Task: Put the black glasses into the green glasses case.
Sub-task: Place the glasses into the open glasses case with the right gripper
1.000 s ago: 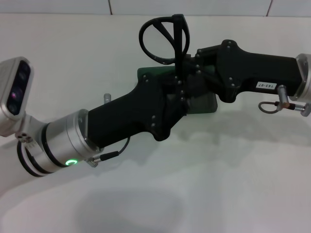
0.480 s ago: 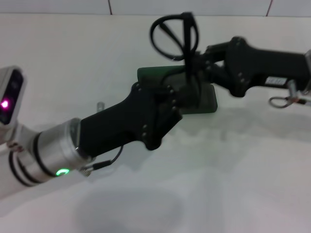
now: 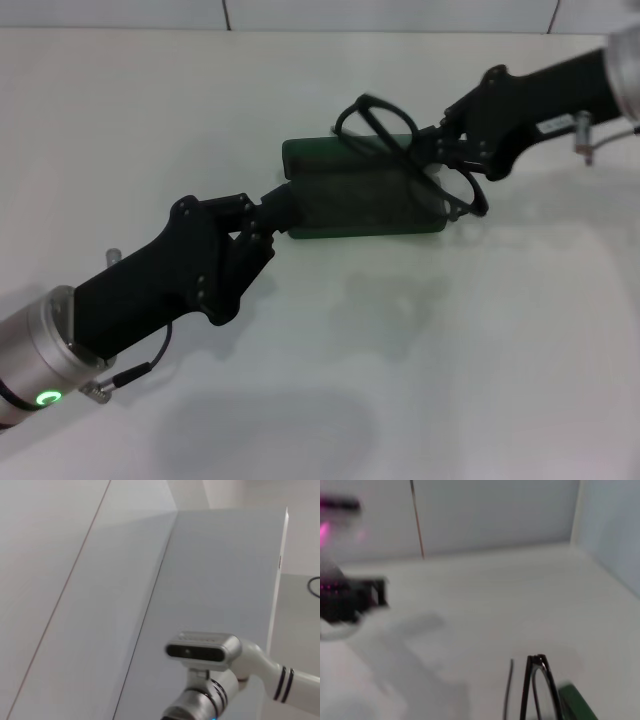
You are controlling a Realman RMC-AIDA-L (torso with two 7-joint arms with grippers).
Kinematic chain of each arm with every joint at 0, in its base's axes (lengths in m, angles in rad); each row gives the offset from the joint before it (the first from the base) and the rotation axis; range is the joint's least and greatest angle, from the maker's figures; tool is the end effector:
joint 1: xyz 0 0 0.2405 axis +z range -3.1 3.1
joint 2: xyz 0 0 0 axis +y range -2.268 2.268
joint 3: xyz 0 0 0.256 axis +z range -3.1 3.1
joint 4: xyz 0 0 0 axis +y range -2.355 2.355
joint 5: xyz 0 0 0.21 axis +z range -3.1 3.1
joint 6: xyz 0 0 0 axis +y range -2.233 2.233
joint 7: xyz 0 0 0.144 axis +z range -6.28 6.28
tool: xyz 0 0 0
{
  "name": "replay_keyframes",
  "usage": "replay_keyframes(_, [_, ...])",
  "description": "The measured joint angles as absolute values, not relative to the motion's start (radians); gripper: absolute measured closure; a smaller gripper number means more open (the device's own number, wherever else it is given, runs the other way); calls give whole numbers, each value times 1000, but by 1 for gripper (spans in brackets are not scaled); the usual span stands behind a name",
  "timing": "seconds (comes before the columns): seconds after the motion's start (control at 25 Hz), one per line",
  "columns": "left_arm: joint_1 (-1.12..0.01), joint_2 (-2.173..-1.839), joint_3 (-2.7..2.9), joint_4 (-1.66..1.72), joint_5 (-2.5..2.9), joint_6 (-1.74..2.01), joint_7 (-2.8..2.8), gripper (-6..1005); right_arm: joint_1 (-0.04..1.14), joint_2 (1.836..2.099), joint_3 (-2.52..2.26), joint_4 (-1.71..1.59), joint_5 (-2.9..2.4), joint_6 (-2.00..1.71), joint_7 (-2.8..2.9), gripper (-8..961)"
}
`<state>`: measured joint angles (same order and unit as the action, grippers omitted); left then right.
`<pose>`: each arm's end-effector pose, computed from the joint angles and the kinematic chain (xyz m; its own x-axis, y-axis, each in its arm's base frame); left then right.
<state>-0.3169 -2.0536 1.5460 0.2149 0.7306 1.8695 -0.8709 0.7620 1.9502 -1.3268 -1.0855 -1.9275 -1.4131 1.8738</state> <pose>-0.2528 0.2283 -0.0226 0.3290 0.1154 0.9372 0.4194 -0.9071 -0.0356 0.1071 0.3916 0.0101 0.9873 -0.0739 -0.1404 -0.0946 -0.9847 -0.1465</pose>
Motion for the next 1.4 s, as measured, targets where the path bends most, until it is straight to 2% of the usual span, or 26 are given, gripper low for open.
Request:
replay_keyframes(0.12, [-313,-2056,1543,215,735,1872,-864,956,861,2002,-1330,-1058,-2151,-1408,1927,903])
replay_keyframes(0.2, [-308,-2061,1546,215,739,1872,-856,956,916,2025,-1376,-1014,-2242,-1374,1942,903])
replay_keyframes(0.52, [-283,-2071,1551,215,754,1868,-843,956,1000,2029,-1599,-982,-2293,-1220,2026,903])
replay_keyframes(1.4, [-314,-2077,1542,189,746,1859,-833,955,1005,2029,-1905,-981,-2415,-945,2016,903])
